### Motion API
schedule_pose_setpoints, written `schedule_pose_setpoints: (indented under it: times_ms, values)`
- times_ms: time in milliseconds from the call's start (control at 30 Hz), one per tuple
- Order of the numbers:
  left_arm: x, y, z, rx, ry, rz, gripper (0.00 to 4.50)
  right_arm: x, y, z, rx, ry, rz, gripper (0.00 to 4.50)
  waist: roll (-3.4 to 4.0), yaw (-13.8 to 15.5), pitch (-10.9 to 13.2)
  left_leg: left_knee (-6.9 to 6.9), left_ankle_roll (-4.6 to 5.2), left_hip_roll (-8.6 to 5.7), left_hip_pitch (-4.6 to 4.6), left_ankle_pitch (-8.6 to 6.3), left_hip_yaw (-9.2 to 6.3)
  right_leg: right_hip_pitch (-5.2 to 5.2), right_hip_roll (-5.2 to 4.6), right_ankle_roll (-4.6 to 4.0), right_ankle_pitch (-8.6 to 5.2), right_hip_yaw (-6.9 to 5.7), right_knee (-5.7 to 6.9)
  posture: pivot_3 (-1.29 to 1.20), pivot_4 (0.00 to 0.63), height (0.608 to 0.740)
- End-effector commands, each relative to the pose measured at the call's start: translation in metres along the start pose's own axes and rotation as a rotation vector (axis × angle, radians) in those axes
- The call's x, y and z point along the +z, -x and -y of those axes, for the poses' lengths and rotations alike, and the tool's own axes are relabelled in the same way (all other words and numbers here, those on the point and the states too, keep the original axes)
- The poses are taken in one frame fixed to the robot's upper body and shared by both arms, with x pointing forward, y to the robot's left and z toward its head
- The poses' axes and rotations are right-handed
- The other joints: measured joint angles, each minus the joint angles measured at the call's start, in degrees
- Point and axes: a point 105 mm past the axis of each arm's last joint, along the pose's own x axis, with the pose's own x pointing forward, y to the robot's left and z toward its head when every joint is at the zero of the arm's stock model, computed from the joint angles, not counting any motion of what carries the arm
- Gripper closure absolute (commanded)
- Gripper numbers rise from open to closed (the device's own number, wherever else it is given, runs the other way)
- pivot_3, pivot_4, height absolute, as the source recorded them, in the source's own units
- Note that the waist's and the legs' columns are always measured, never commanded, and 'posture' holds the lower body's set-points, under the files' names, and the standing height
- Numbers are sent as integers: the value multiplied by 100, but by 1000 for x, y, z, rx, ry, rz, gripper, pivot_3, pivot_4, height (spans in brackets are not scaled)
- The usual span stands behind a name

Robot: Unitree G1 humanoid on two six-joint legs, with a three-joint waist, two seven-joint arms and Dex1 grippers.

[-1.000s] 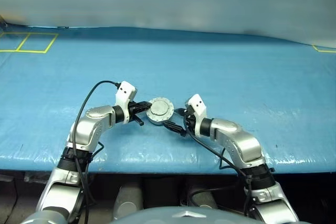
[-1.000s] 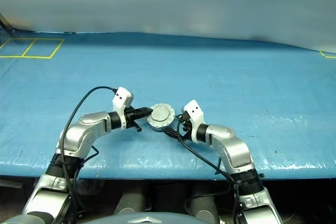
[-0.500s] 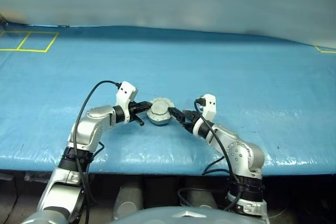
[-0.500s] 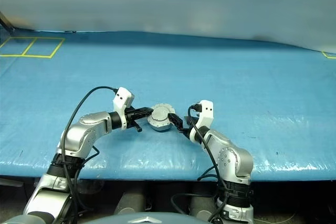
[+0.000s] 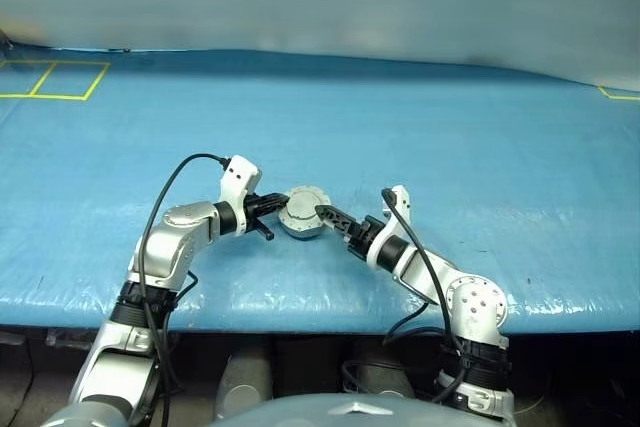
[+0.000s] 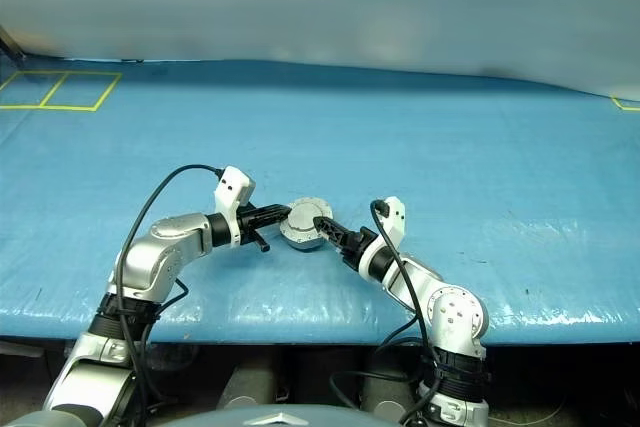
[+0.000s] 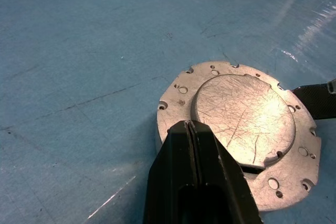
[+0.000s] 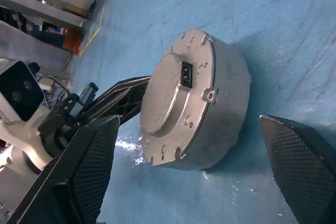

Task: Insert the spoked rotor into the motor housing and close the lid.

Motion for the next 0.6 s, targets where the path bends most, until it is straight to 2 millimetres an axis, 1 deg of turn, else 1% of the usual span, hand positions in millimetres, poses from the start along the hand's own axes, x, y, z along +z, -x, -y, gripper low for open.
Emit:
schedule_pose_setpoints:
  times_ms: [33, 233, 367, 467, 600]
  values:
    - [-23, -4, 4, -12, 34, -80, 4500, -16, -21, -42, 169, -154, 15, 39, 0, -2, 0, 0, 0, 0, 0, 0, 0, -1, 0, 0, 0, 0, 0, 0, 150, 740]
    - [-22, -3, 4, -10, 30, -77, 4500, -22, -25, -36, 155, -206, -1, 39, 0, -3, 0, -1, 0, 0, 0, 0, 0, -5, 0, 0, 0, 0, -3, 0, 150, 740]
    - [-23, -3, 4, -10, 27, -81, 4500, -25, -26, -31, 158, -282, 3, 39, 0, -4, 0, -3, 1, 0, -1, 0, 0, -3, 0, 0, 0, 0, -4, 0, 150, 740]
    - [-24, -3, 5, -10, 27, -82, 4500, -26, -24, -29, 169, -338, 12, 588, 0, -7, 0, -3, 1, 0, -1, 0, 0, -4, 0, 0, 0, 1, -5, 0, 150, 740]
    - [-24, -3, 5, -10, 28, -81, 4500, -32, -21, -29, 179, -356, -9, 1897, 0, -6, 0, -6, 0, 0, -1, -1, -1, -6, 0, 0, -1, 0, -6, 0, 150, 740]
